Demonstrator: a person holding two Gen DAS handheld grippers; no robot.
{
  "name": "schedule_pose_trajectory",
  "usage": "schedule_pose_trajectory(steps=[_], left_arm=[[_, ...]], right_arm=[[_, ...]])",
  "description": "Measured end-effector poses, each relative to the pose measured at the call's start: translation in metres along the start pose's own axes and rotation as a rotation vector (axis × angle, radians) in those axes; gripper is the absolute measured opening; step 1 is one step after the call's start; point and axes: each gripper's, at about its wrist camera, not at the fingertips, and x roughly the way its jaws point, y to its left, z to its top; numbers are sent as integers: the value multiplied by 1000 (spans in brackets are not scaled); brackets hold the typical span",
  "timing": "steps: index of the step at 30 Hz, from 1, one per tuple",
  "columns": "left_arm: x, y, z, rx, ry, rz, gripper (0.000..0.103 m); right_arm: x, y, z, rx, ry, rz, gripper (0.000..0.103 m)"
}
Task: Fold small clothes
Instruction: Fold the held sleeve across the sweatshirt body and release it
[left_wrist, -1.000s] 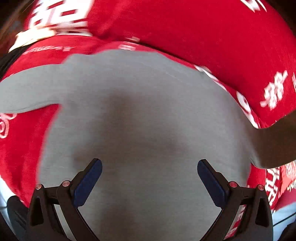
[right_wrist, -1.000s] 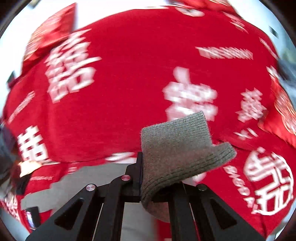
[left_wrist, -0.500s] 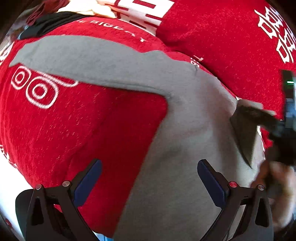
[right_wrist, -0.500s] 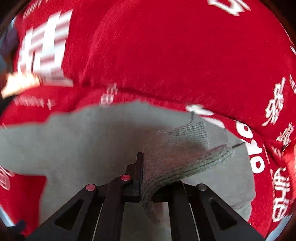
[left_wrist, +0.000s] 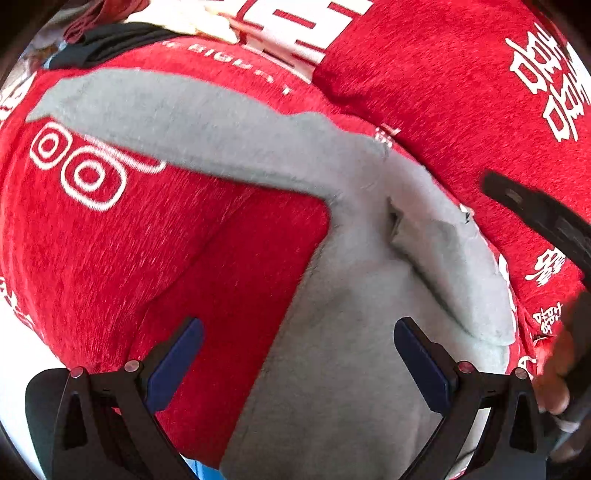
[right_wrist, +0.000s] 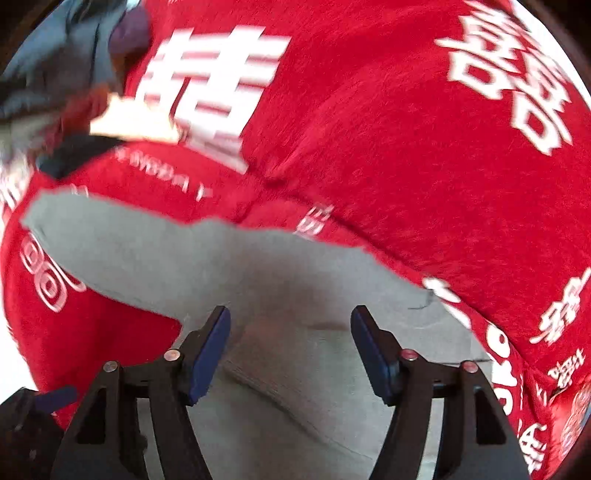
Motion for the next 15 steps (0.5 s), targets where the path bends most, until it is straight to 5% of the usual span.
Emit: schedule_pose_trajectory(steps=[5,9,12,15], left_arm=[[10,-56,22,128,-12,-25,103],[46,-96,49,257,-29,36,103],[82,-100,67,239,96,0,103],[92,-111,74,226,98,1,96]], right_arm=[[5,-115,-47,178,85,-96,77],[27,-195,-105,321,207,-145,77],[40,-217,-133,353,238,-136,77],[57,-218,-148,346,250,-116,76]])
